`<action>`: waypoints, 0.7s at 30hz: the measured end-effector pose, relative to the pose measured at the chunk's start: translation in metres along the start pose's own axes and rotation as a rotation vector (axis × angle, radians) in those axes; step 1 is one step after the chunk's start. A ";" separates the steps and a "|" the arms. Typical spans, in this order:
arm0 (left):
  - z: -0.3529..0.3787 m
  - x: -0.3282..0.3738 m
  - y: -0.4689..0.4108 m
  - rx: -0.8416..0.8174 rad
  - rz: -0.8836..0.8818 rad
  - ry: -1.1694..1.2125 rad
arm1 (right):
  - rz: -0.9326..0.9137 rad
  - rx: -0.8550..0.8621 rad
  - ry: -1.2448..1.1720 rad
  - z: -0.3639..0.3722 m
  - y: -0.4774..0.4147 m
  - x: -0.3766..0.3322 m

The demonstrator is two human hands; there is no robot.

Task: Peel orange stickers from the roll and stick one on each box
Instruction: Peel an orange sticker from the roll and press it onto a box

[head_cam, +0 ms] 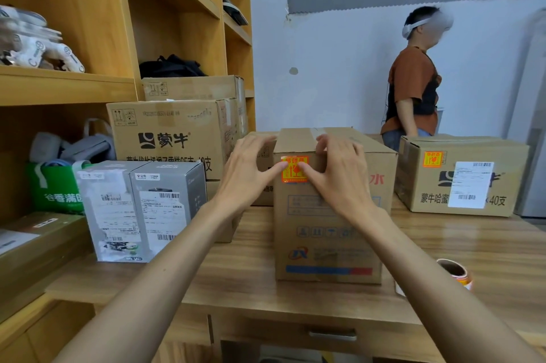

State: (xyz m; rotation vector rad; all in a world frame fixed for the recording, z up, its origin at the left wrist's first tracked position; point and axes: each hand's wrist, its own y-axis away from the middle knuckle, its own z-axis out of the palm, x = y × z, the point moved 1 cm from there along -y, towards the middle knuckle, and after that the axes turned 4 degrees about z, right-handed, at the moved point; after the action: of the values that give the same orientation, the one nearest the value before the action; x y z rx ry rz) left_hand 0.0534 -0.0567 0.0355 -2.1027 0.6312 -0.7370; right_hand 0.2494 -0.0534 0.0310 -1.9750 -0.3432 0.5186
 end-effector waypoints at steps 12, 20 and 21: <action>0.010 -0.021 -0.017 -0.059 -0.146 0.248 | -0.028 -0.124 -0.007 0.006 -0.016 0.026; 0.013 -0.026 -0.010 -0.106 -0.096 0.278 | -0.088 -0.162 0.004 0.002 -0.012 0.030; 0.013 -0.027 -0.008 -0.120 -0.083 0.274 | -0.096 -0.161 0.019 0.002 -0.012 0.031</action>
State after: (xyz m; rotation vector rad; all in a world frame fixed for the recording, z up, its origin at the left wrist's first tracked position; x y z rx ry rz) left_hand 0.0448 -0.0280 0.0282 -2.1658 0.7539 -1.0698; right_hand 0.2750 -0.0327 0.0342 -2.1052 -0.4784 0.4213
